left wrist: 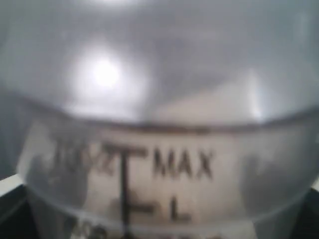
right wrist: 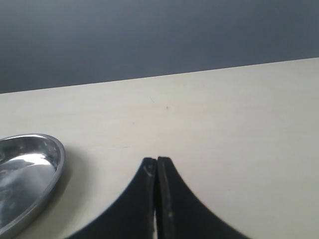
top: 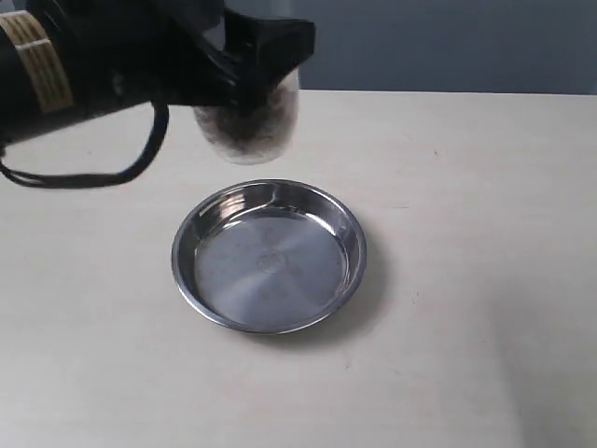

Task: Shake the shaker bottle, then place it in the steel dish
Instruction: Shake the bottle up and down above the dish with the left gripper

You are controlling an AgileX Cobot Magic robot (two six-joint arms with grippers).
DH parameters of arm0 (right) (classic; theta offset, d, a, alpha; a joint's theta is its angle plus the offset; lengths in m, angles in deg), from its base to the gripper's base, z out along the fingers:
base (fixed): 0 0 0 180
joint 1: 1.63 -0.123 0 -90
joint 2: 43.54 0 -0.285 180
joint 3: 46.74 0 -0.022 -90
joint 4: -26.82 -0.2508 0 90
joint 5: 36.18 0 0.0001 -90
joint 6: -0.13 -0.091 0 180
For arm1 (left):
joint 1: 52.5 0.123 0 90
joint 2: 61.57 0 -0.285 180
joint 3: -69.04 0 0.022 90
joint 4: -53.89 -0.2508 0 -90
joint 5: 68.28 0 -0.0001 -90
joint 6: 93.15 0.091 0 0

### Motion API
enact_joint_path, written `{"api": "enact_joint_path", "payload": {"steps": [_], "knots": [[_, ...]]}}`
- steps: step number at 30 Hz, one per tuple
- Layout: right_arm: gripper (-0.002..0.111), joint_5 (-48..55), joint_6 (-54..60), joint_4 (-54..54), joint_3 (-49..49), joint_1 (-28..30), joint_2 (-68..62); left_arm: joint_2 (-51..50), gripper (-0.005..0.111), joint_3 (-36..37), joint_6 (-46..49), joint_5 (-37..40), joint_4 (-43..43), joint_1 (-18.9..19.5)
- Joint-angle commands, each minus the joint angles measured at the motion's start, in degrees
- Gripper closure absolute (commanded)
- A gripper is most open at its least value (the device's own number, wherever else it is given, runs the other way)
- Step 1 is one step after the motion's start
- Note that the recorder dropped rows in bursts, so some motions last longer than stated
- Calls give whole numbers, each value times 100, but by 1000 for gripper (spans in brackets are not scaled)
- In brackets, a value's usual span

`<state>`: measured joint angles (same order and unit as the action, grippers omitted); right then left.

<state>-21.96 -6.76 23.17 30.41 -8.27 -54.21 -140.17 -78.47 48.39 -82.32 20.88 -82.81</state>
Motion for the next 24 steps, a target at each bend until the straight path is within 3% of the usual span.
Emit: {"api": "enact_joint_path", "payload": {"steps": [1,6,10,13,16,18,21,24], "knots": [[109,-82,20,36,7,-18,-22,-1274,106,882,-70,-360,370,97],[109,-70,20,49,7,-18,-22,-440,106,443,-115,-1499,291,112],[109,-70,20,49,7,-18,-22,-733,106,763,263,-694,346,102],[109,-70,20,49,7,-18,-22,-1105,106,914,124,-546,1001,229],[109,-70,20,49,7,-18,-22,-243,106,431,99,-1015,405,178],[109,-70,20,49,7,-18,-22,228,106,184,99,-736,309,100],[109,-70,20,49,7,-18,-22,-157,106,650,136,60,252,45],[109,-82,20,49,7,-18,-22,-744,106,1048,56,-46,556,190]]}}
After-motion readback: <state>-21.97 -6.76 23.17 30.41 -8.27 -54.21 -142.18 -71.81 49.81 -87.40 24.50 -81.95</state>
